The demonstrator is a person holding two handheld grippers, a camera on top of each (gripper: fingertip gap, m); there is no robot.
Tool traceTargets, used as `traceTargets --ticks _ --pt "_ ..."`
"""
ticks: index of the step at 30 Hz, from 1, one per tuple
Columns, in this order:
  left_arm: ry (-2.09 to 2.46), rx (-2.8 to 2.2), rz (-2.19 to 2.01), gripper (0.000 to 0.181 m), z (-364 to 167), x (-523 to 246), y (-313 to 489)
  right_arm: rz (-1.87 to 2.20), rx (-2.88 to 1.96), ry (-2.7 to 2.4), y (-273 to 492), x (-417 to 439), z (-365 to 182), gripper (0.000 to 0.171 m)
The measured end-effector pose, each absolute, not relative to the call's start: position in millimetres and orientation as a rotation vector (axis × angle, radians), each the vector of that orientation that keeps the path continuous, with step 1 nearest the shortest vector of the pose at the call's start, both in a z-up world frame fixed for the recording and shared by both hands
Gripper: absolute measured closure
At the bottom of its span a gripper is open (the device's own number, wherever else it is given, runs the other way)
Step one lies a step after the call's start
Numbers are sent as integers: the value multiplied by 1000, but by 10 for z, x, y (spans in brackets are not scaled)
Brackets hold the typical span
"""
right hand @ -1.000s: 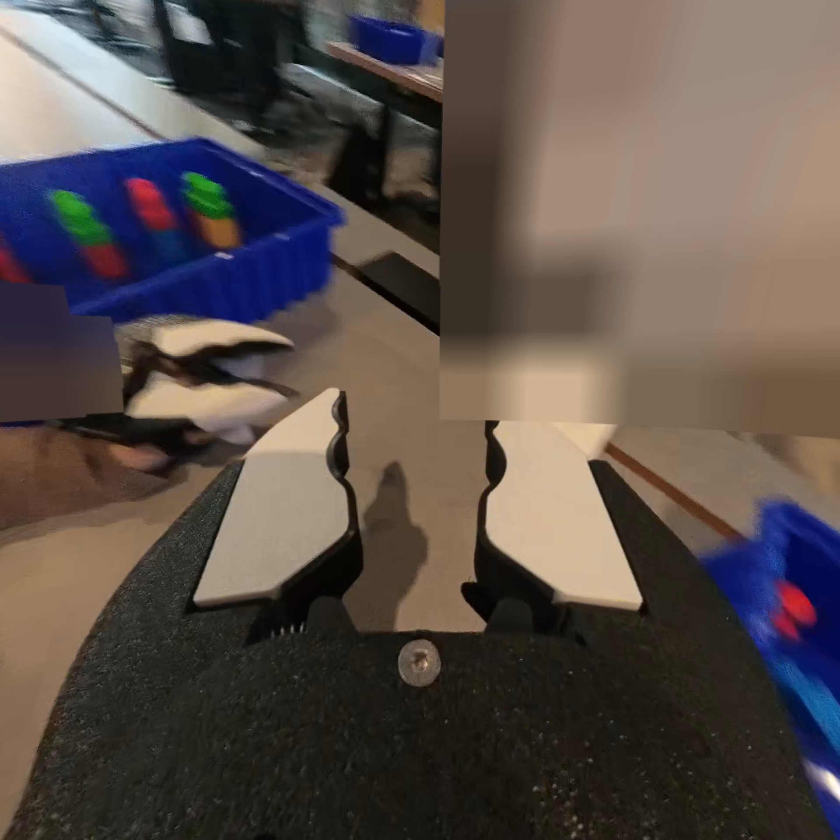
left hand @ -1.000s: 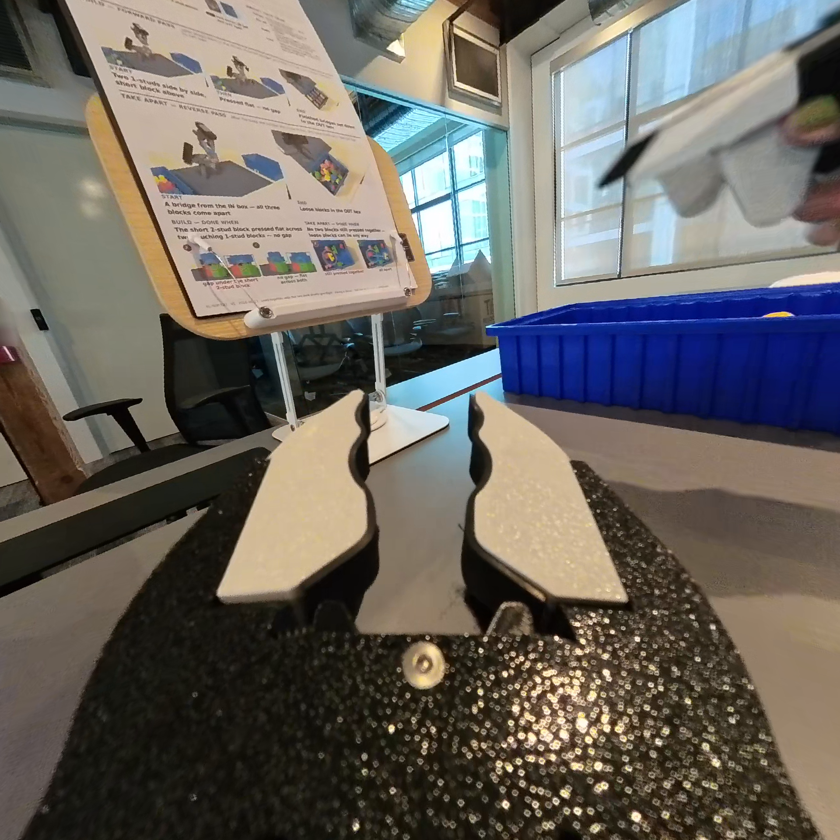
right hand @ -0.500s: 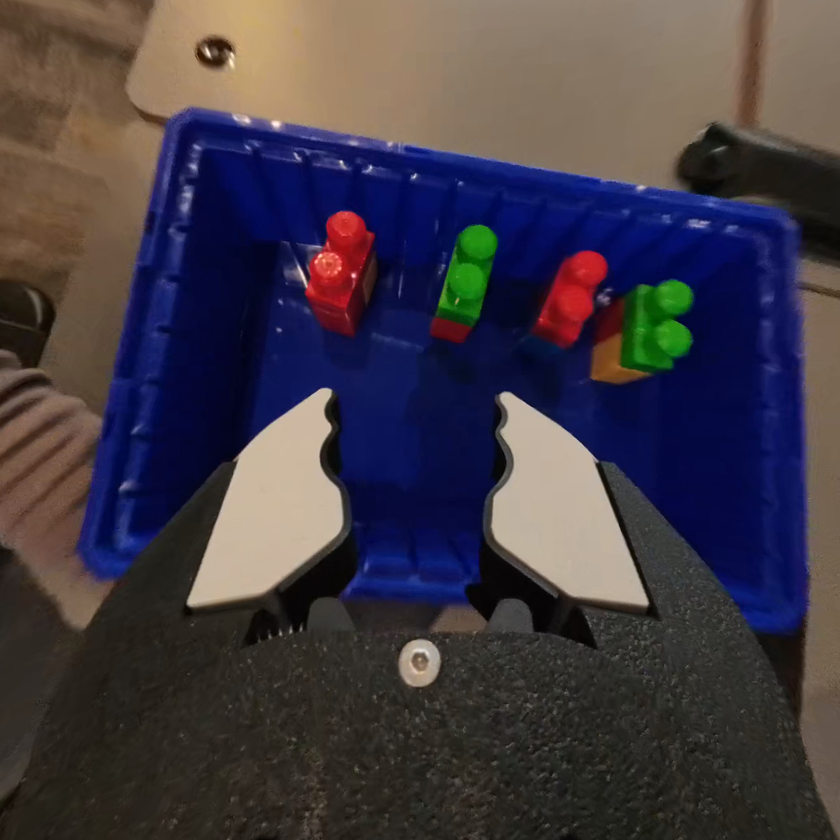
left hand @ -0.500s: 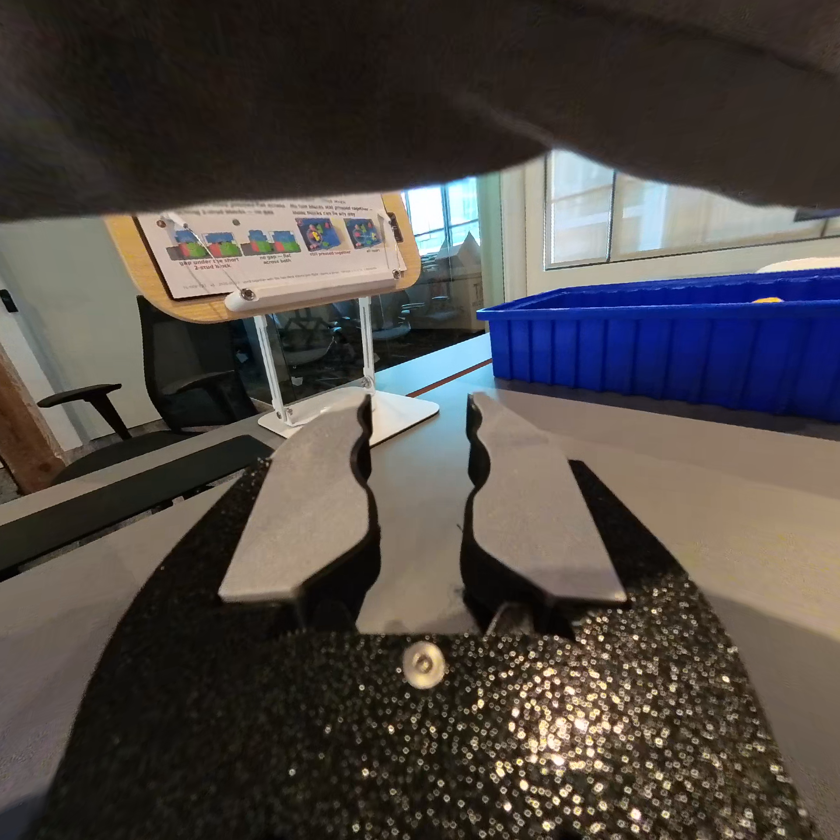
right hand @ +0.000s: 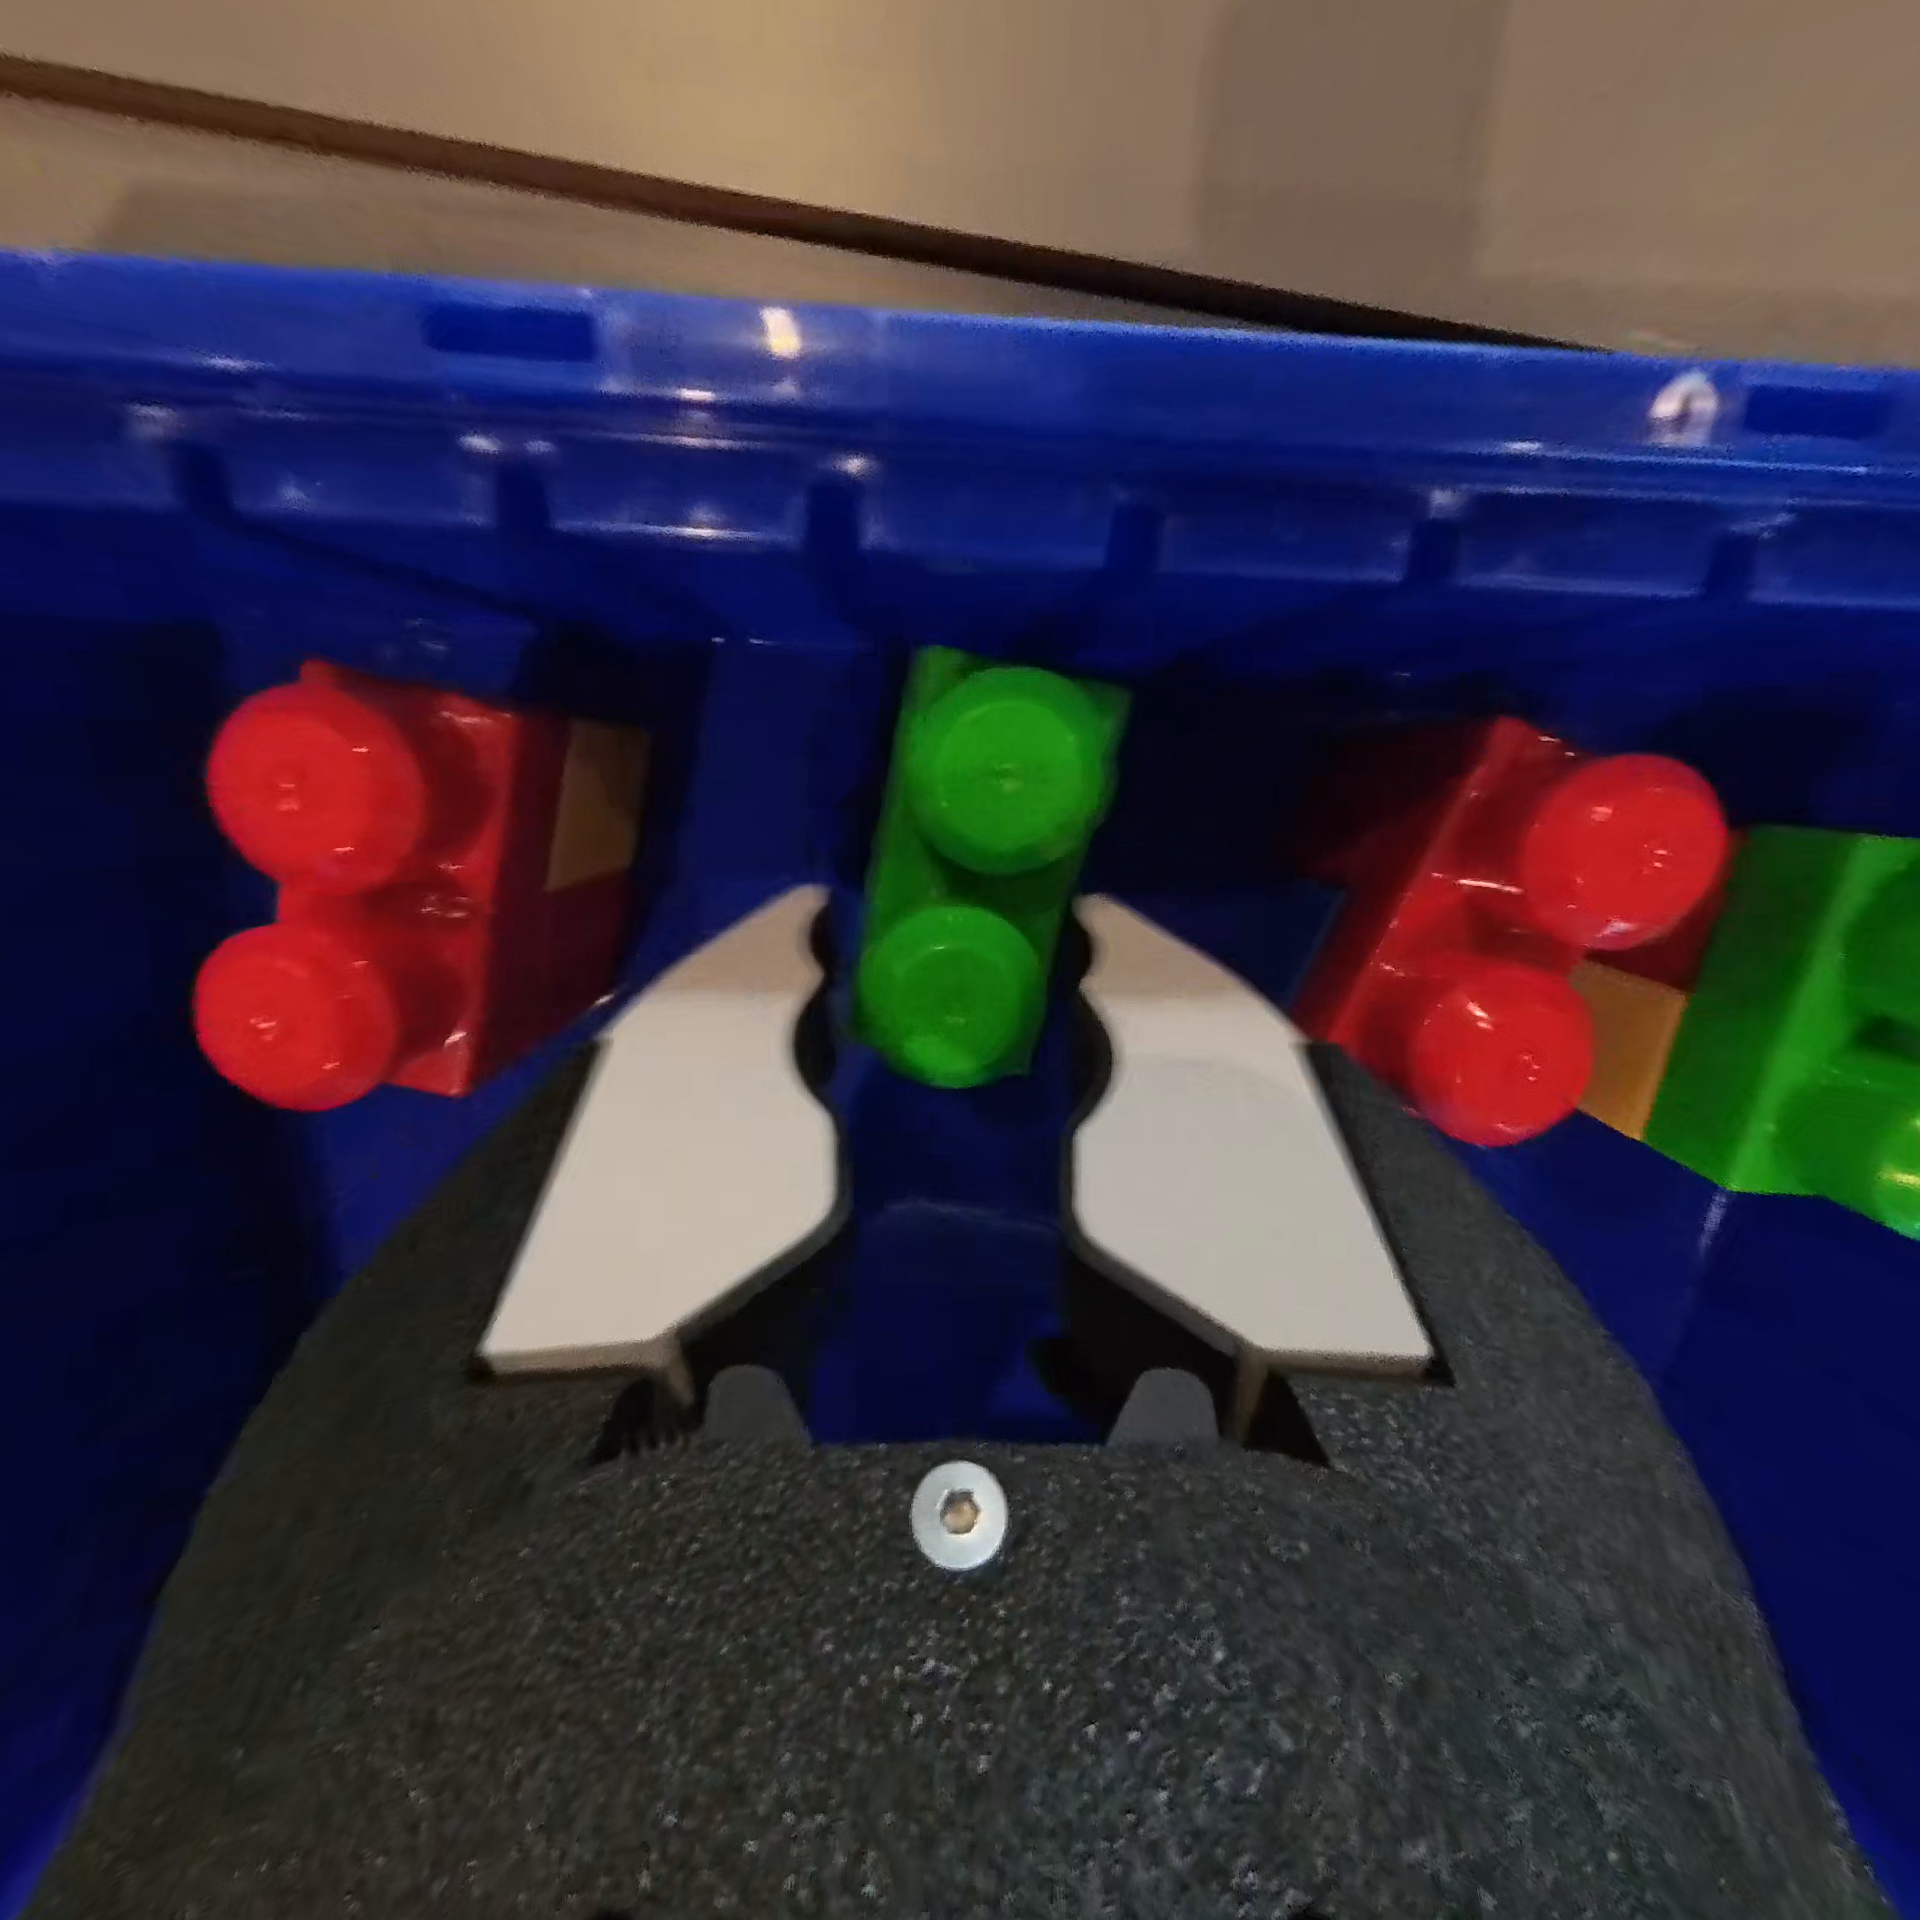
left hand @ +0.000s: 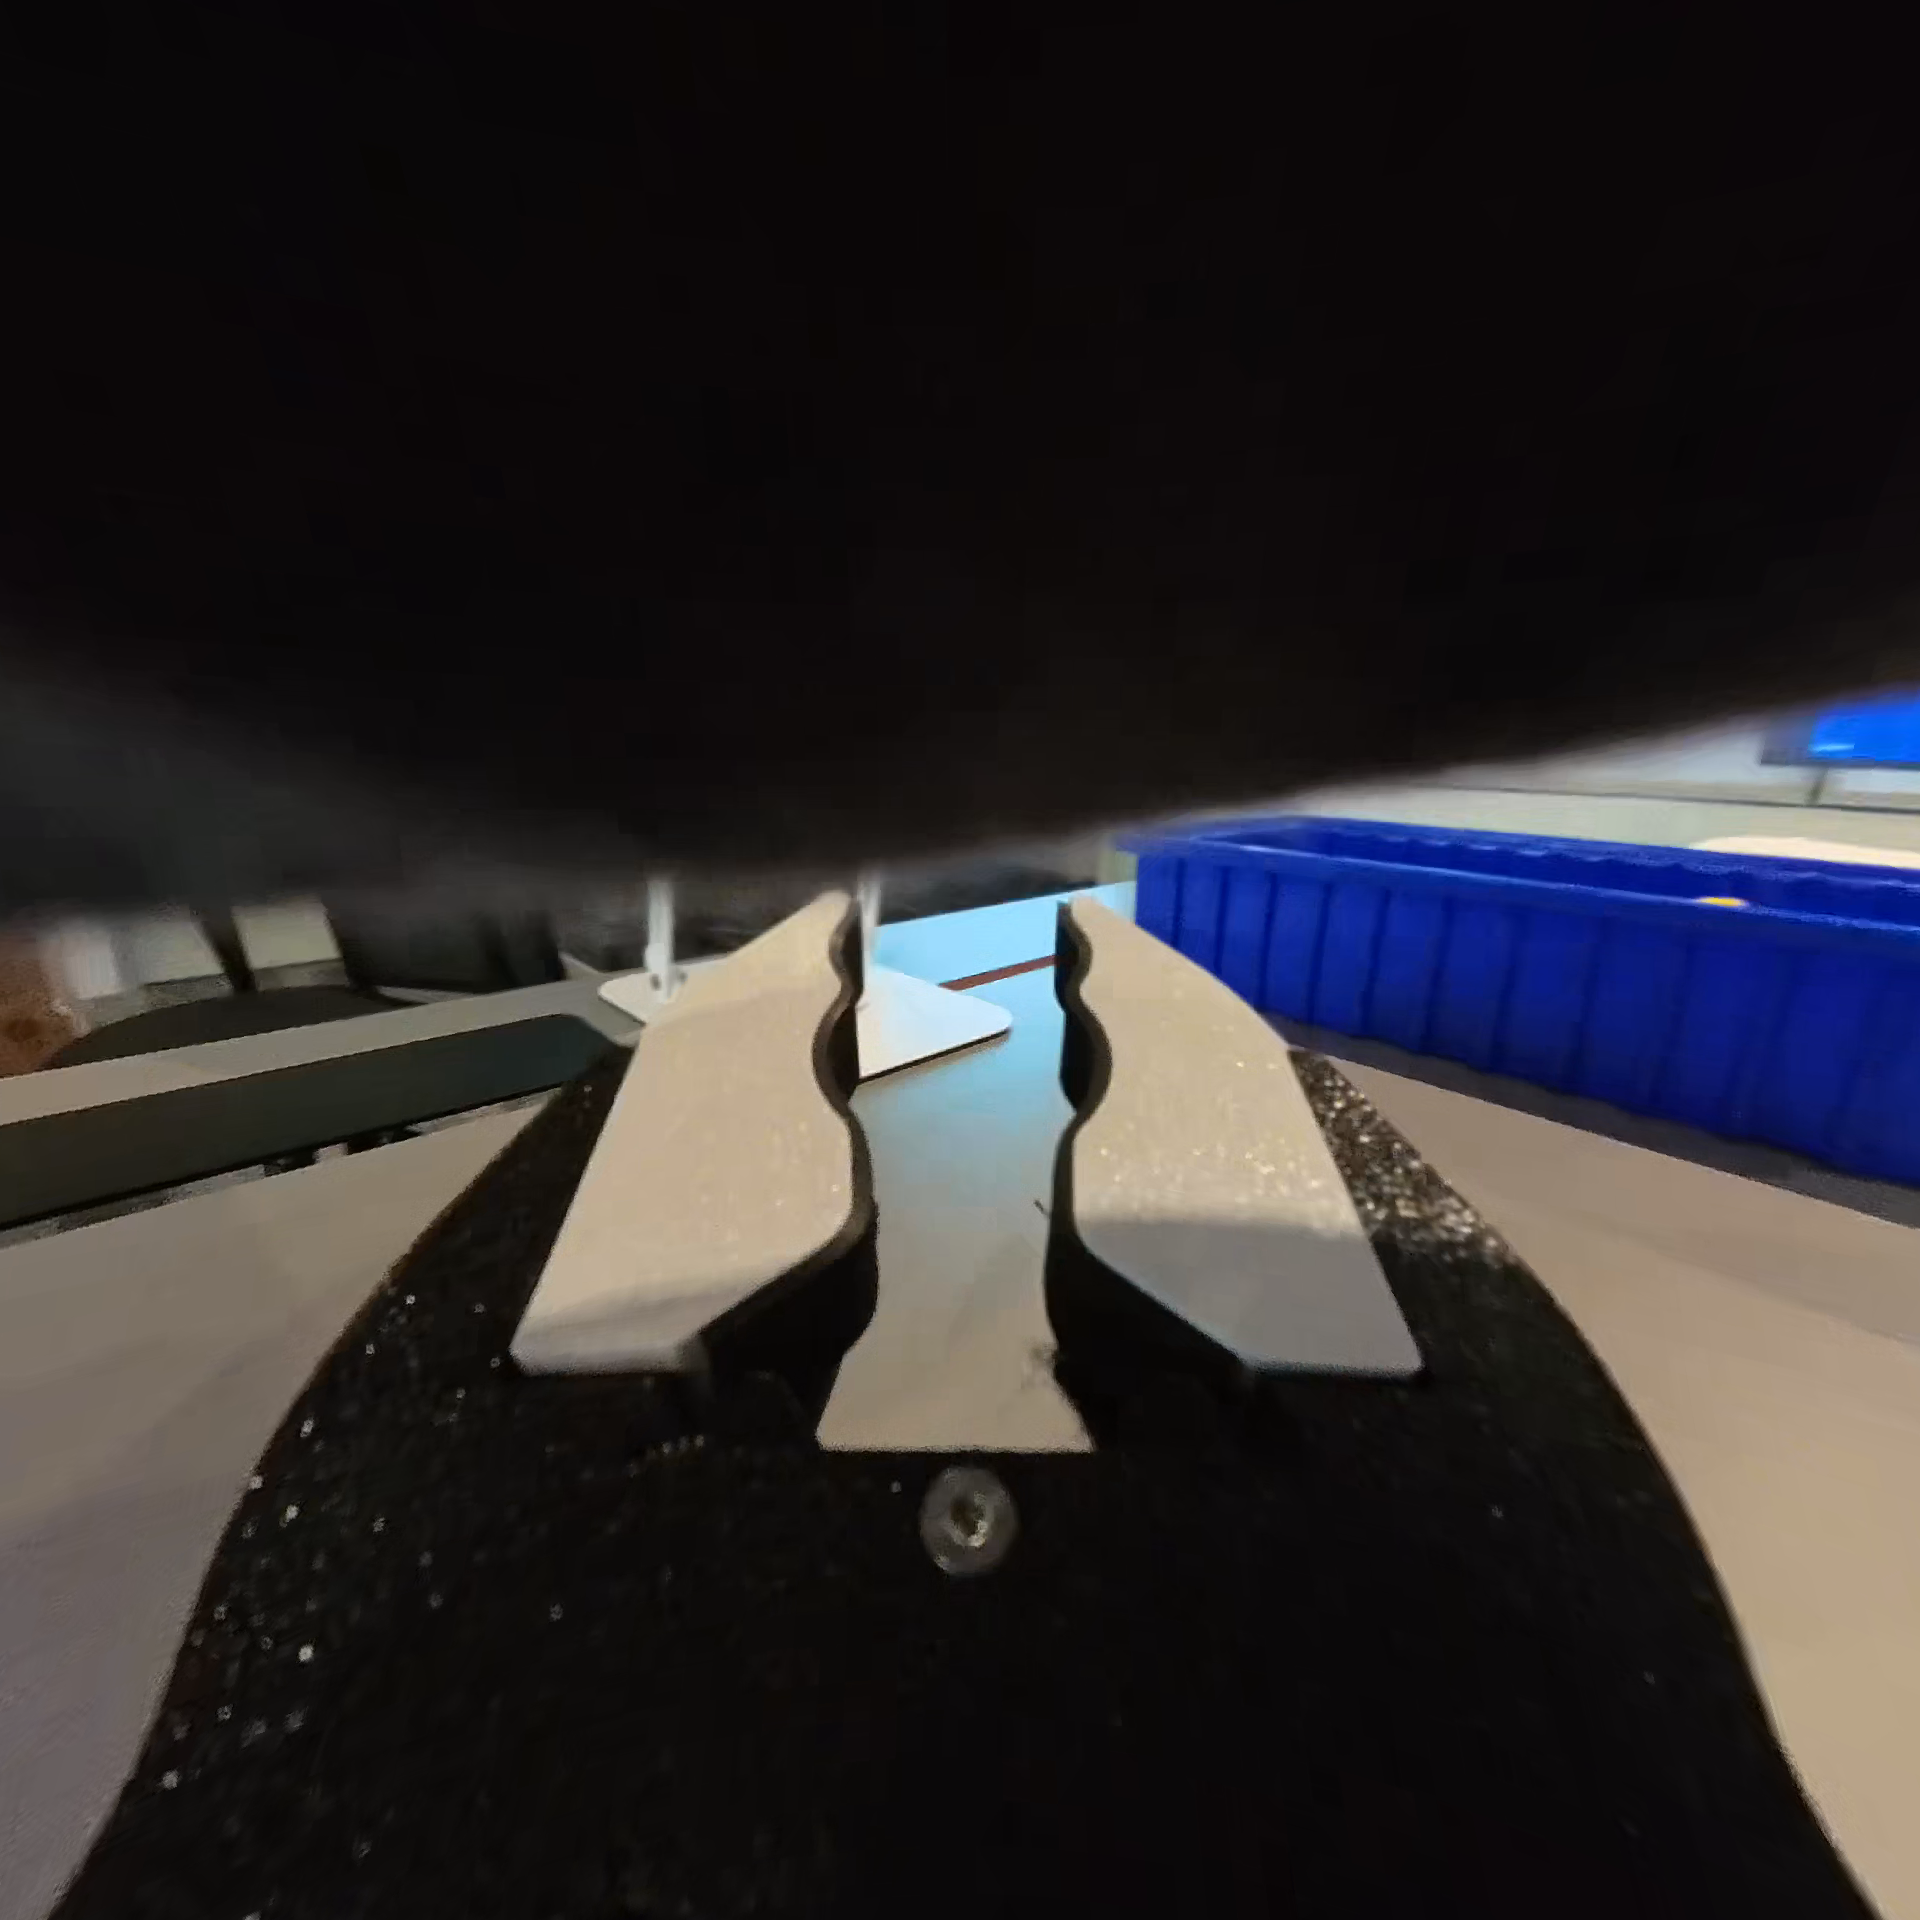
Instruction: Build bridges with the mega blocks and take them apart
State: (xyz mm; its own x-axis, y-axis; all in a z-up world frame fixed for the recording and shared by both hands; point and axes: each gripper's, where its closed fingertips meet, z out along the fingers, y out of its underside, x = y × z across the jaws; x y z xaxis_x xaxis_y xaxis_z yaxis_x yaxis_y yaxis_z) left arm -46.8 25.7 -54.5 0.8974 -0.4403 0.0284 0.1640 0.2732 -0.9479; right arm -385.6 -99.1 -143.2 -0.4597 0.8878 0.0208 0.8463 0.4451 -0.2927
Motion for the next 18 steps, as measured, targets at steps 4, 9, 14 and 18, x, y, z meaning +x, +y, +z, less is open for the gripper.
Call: traceTargets --ticks 4,9,14,18 --pt "301 -1213 -413 145 -526 -407 207 351 -1498 -2539 -960 -3775 -1321 135" --pt "336 -1212 -450 143 -530 -343 173 514 -1458 -2390 -702 -3446 -657 135" --pt "361 -1216 -530 138 -525 -271 140 899 -1555 -1986 -264 -2654 130 135" --pt "374 -1215 -581 132 -519 -234 130 982 -1560 -1615 140 -1551 411 135"
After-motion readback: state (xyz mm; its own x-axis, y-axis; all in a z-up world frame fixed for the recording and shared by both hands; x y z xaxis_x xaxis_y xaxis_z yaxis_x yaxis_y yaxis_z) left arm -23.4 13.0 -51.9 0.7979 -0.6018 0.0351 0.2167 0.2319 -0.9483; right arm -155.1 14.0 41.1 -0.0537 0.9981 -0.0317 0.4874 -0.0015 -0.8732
